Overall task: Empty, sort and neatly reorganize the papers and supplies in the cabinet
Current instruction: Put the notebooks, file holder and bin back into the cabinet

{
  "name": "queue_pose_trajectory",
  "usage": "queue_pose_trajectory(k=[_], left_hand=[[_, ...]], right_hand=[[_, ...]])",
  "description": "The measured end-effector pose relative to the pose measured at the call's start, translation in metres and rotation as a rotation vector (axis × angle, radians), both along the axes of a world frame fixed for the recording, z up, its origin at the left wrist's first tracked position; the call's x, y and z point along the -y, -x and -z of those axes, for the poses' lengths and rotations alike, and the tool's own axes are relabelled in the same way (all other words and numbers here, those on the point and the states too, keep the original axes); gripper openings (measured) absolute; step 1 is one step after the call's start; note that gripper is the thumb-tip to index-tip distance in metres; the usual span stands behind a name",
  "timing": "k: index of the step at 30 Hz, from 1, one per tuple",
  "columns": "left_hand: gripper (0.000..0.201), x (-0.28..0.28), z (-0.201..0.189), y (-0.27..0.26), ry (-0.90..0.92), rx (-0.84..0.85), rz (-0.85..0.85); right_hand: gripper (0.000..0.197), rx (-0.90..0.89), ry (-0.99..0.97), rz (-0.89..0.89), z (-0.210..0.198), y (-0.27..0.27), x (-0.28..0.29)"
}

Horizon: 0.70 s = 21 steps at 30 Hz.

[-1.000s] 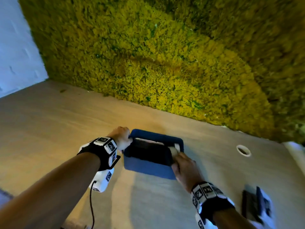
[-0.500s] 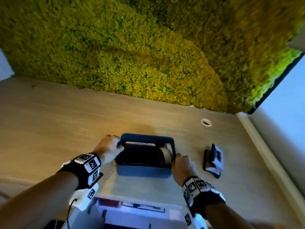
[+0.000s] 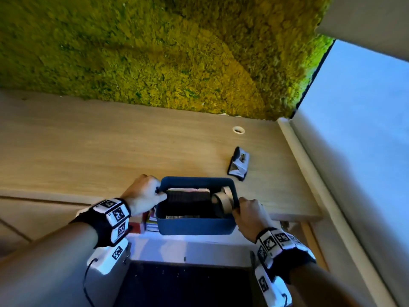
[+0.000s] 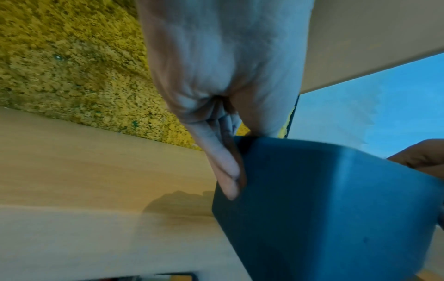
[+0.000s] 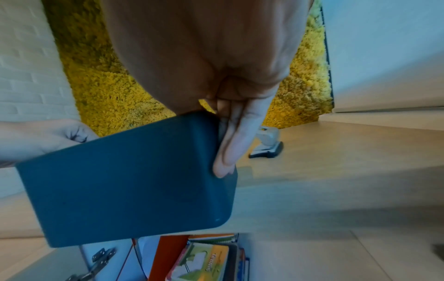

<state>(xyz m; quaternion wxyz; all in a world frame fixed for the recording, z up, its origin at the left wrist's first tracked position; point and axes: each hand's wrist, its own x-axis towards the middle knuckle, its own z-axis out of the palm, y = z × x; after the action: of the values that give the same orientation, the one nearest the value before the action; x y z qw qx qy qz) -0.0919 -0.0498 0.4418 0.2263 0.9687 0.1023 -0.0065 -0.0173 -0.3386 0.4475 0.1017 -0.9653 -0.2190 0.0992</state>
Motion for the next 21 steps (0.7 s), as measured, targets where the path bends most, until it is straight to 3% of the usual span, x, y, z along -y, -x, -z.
queue_pose_trajectory(k=[4,9,16,21], left_hand=[[0.045,0.053,0.007,0.027,-0.009,-0.035,0.086],[0.046,0.089,0.048,0.029,-0.009,-0.142,0.123],[0.037,0.106,0.111,0.004,0.041,-0.236,0.150],[0.039,0.099,0.175,-0.037,0.101,-0.279,0.076]], right_hand=[[0.022,-0.054,0.038,-0.002,0.013,0.022,0.058],[0.024,-0.173,0.056,0.044,0.046,0.037,0.101],[0.024,-0.247,0.083,0.129,0.101,0.021,0.109],[0.027,-0.223,0.111,0.209,0.166,-0.017,0.094]])
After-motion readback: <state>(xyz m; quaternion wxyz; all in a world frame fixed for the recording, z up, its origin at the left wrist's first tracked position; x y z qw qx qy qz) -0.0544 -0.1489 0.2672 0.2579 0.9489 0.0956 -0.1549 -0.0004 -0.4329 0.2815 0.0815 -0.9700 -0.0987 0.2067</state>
